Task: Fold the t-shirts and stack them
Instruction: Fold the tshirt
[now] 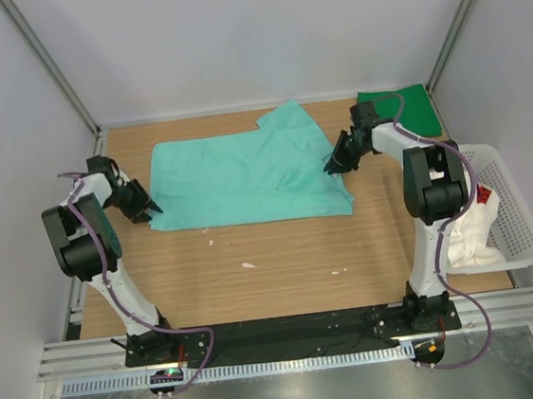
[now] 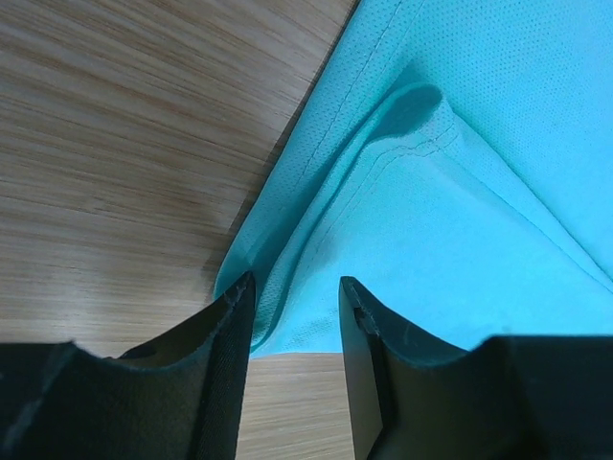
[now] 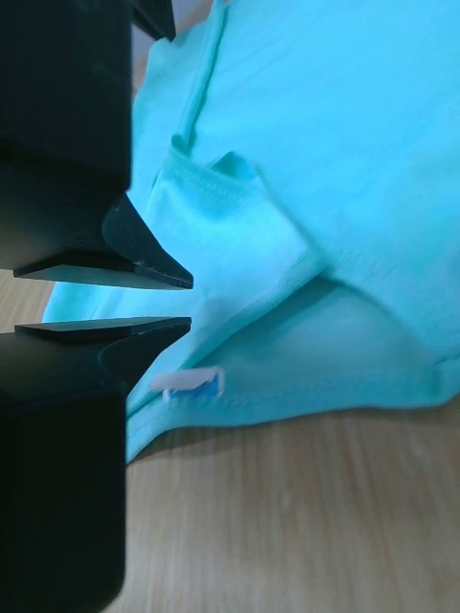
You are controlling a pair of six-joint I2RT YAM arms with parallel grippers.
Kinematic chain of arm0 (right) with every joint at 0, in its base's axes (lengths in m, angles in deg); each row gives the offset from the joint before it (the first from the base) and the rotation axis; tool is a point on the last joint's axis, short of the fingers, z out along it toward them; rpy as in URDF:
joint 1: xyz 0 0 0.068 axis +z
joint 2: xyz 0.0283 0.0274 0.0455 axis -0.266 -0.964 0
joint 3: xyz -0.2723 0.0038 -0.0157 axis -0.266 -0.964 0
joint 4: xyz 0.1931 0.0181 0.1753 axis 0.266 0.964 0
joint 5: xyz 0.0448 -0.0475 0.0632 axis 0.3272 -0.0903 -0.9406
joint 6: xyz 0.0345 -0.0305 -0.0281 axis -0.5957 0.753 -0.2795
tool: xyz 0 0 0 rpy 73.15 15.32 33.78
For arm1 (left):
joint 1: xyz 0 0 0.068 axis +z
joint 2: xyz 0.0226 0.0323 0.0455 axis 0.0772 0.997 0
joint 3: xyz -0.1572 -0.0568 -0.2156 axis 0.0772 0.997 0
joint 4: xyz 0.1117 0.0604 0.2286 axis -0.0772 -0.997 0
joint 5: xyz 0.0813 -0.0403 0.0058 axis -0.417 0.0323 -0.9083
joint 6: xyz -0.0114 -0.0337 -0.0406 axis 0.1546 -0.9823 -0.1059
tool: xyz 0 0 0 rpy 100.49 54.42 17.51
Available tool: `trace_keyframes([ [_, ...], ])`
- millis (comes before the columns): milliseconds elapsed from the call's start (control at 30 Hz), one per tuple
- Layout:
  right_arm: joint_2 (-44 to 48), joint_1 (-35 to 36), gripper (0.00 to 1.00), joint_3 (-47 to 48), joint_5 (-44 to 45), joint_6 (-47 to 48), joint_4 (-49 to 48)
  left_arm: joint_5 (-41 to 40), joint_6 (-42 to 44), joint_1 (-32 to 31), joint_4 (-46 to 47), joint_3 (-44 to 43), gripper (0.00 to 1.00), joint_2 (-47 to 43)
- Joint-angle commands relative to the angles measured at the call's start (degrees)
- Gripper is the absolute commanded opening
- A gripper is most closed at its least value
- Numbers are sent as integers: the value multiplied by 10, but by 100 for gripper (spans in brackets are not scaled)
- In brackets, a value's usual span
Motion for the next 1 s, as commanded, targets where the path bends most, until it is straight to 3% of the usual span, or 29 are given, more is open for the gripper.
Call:
trace_keyframes([
  [0,-15,7,24,70,-23,-31,-45,0,-2,4,-24,-2,41,-25],
  [167,-59,64,28,179,-31,-14,-60,2,-14,4,-26,15,41,-40],
  [433,-196,207,33,349,-71,-109,-188,12,-34,3,-29,38,38,-47],
  [667,-345,292,24,496,-63,-238,-397,-7,-33,12,-21,62,34,-61],
  [967,-430,360,15,593,-17,-273,-417,-7,-32,26,-12,84,34,-77],
])
